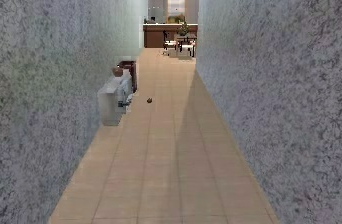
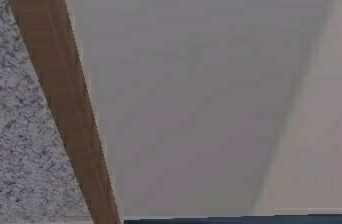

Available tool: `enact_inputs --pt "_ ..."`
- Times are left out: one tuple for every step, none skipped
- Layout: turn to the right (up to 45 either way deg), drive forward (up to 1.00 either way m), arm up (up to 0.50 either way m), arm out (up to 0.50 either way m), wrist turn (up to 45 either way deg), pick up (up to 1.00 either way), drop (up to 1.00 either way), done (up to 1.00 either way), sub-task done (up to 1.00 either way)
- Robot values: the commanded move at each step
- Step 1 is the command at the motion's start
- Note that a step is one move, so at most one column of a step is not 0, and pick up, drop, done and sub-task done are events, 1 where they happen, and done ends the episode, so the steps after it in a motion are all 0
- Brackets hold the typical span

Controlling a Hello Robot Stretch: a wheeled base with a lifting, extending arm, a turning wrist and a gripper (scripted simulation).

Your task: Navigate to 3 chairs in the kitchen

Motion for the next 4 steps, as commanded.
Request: enact_inputs --pt "0.0 1.00 0.00 0.00 0.0 0.00 0.00 0.00 0.00" --pt "0.0 1.00 0.00 0.00 0.0 0.00 0.00 0.00 0.00" --pt "0.0 1.00 0.00 0.00 0.0 0.00 0.00 0.00 0.00" --pt "0.0 1.00 0.00 0.00 0.0 0.00 0.00 0.00 0.00"
